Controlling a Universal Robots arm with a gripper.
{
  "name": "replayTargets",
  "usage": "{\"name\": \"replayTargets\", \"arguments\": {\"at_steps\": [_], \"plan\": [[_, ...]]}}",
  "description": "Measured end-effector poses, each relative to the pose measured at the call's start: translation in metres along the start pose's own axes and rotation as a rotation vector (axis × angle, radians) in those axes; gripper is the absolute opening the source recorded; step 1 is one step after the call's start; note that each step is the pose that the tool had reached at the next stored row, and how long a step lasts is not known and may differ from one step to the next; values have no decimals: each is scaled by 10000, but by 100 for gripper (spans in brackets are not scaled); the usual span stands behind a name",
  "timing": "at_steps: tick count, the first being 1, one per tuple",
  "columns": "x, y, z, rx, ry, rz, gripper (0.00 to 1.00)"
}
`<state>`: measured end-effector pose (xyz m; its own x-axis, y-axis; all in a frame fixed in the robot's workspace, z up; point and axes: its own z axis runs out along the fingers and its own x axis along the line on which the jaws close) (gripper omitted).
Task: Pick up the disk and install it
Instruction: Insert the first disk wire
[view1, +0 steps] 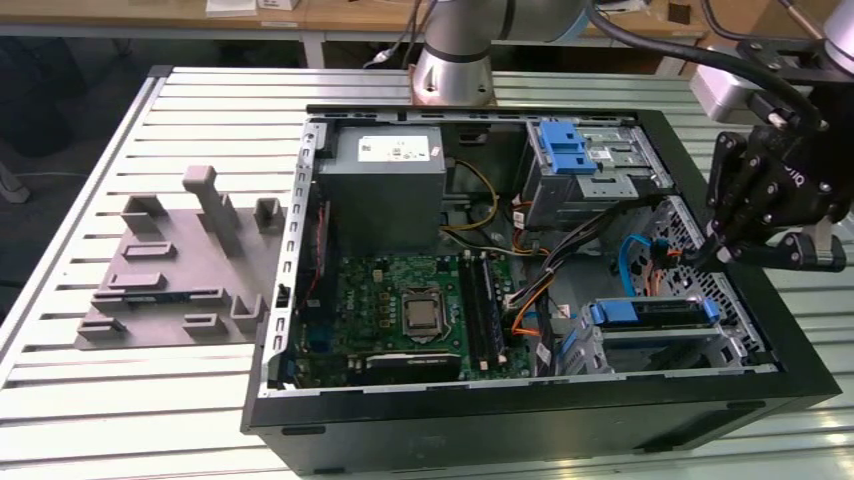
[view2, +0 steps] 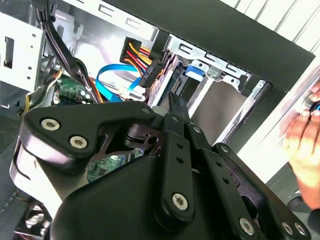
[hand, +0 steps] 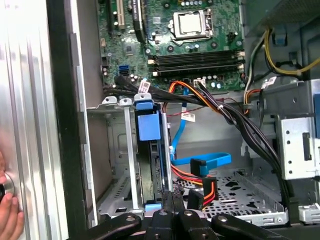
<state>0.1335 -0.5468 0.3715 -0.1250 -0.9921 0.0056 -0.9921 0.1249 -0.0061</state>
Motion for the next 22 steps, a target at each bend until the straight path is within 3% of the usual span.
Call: {"name": "replayTargets", "arguments": {"at_steps": [9,16,22], "plan": [[-61,-13,23,-9,3,430,11],[-87,-26,31,-45,10,497,11],[-151,-43,30,-115,198,510,11]]}}
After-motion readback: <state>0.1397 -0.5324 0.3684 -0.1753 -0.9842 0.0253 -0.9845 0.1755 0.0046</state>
